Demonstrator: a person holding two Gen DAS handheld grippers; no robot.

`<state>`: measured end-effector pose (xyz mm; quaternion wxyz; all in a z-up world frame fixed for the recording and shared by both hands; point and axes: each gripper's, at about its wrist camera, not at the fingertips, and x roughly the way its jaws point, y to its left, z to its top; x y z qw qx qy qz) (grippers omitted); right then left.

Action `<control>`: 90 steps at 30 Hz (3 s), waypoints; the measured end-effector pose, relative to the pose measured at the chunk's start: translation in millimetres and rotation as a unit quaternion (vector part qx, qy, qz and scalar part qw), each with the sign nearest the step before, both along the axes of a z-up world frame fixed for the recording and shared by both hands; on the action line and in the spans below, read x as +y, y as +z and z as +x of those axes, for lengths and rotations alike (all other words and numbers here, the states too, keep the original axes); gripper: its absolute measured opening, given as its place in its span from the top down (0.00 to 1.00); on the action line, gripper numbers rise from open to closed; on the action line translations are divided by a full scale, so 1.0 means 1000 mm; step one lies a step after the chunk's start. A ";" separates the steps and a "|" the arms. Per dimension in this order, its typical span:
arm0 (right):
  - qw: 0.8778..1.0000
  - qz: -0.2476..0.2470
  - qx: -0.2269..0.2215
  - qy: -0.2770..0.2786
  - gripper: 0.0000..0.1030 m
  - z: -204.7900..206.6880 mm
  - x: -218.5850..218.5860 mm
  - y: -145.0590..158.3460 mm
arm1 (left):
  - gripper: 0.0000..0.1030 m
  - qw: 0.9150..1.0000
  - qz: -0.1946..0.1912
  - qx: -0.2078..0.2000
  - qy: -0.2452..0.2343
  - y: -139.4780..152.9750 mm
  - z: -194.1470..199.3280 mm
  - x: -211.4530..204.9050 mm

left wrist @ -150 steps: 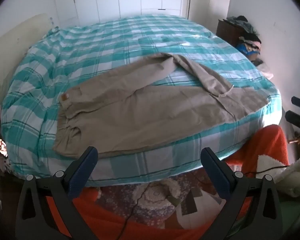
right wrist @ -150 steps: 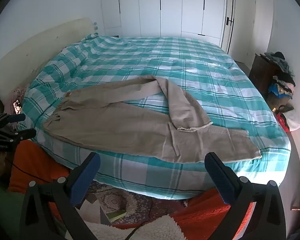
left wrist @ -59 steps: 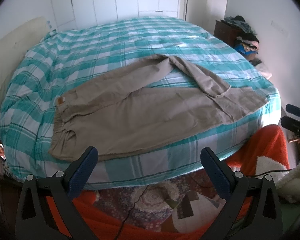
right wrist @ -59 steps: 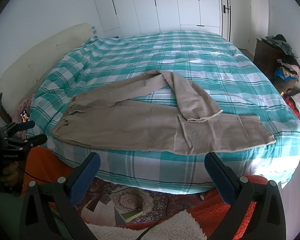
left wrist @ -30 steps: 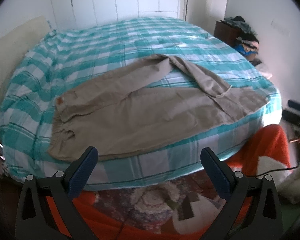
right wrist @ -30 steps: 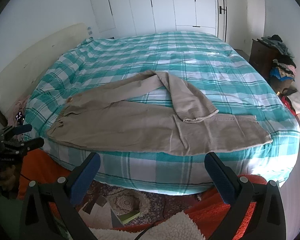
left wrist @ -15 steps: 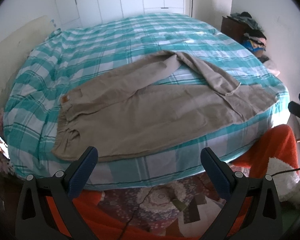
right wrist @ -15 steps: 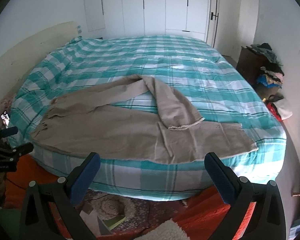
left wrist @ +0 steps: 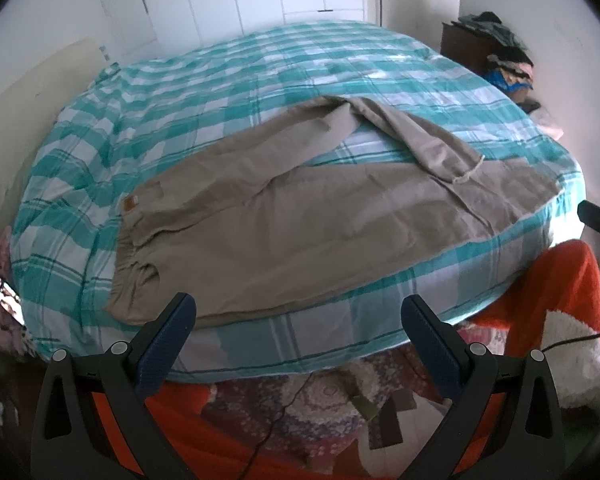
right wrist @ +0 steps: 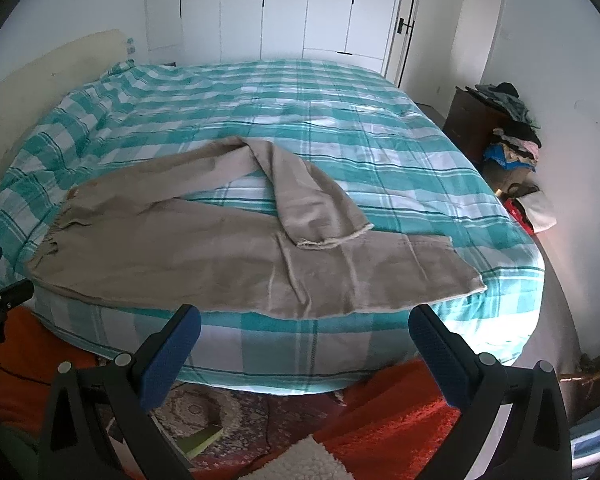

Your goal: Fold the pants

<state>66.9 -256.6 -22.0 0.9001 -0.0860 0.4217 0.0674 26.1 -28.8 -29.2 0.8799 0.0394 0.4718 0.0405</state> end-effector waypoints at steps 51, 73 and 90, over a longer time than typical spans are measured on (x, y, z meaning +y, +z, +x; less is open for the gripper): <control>0.985 0.033 0.045 0.163 0.96 0.200 -0.021 -0.057 | 0.01 0.996 -0.031 0.069 0.045 -0.065 0.050 0.027; 0.976 0.150 0.110 -0.113 0.51 0.430 -0.163 -0.105 | 0.01 0.988 -0.057 0.121 0.080 -0.099 0.073 0.044; 0.927 0.353 0.060 -0.114 0.99 0.495 -0.154 -0.178 | 0.01 0.982 -0.028 0.161 0.097 -0.127 0.097 0.050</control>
